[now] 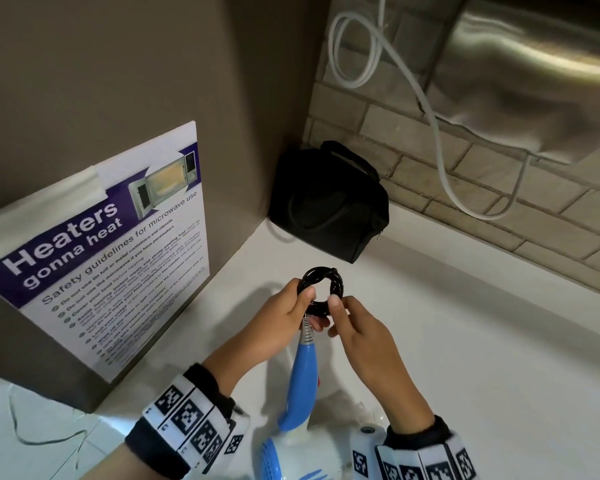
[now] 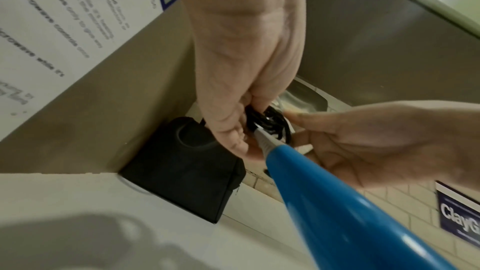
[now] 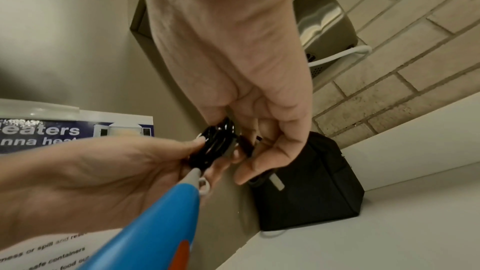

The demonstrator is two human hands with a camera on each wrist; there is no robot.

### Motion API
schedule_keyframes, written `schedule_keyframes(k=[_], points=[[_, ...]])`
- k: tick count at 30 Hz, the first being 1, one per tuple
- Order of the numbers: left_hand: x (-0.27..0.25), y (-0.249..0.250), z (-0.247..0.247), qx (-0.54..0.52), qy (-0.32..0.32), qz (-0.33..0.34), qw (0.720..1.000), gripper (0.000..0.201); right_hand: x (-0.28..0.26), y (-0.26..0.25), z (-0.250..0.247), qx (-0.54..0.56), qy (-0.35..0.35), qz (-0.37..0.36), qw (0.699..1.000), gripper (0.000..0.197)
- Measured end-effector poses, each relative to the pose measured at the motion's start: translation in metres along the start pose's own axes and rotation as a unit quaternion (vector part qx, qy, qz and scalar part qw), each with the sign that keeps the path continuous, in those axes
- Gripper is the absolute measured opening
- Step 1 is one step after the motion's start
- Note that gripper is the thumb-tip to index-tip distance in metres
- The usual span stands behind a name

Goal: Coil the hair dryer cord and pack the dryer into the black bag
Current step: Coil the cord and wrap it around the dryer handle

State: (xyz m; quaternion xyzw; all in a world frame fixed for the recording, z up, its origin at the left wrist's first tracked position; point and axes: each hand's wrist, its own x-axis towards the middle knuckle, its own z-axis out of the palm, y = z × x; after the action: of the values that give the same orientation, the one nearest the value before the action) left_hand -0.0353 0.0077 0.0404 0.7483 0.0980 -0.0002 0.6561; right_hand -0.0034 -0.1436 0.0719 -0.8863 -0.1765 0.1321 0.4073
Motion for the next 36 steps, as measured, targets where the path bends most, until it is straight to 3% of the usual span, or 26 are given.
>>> schedule_keyframes(k=[4,9,12,16,20,23,28,33,36], points=[[-0.001,0.003,0.002,0.02,0.033,0.002,0.999,0.034,0.005,-0.003,0.003,0.006,0.014,-0.021,1.0,0.051],[-0.003,0.007,-0.001,-0.016,0.027,-0.018,0.999,0.036,0.006,0.004,0.006,0.098,0.027,-0.02,0.995,0.055],[-0.004,0.009,-0.001,0.003,0.044,-0.022,0.999,0.037,0.01,0.01,0.006,0.128,0.034,-0.008,0.991,0.04],[-0.001,0.003,0.002,-0.025,0.029,-0.032,0.999,0.03,0.01,0.013,0.001,0.077,-0.011,-0.027,0.997,0.028],[0.001,-0.001,0.006,0.023,0.066,-0.023,0.997,0.028,0.01,0.014,0.002,-0.023,-0.016,-0.056,0.998,0.017],[0.001,0.001,0.008,-0.005,0.054,-0.035,0.998,0.027,0.012,0.017,0.003,-0.065,-0.038,-0.067,0.995,0.022],[0.004,0.007,-0.001,-0.037,0.028,-0.066,0.997,0.029,0.01,0.011,-0.013,0.115,-0.108,-0.018,0.987,0.016],[-0.001,0.01,-0.002,-0.012,0.023,-0.057,0.998,0.038,0.012,0.011,-0.016,0.026,-0.056,-0.004,0.998,0.023],[-0.001,0.01,-0.001,-0.04,0.014,-0.052,0.998,0.037,0.013,0.011,-0.017,0.037,-0.035,0.012,0.999,0.025]])
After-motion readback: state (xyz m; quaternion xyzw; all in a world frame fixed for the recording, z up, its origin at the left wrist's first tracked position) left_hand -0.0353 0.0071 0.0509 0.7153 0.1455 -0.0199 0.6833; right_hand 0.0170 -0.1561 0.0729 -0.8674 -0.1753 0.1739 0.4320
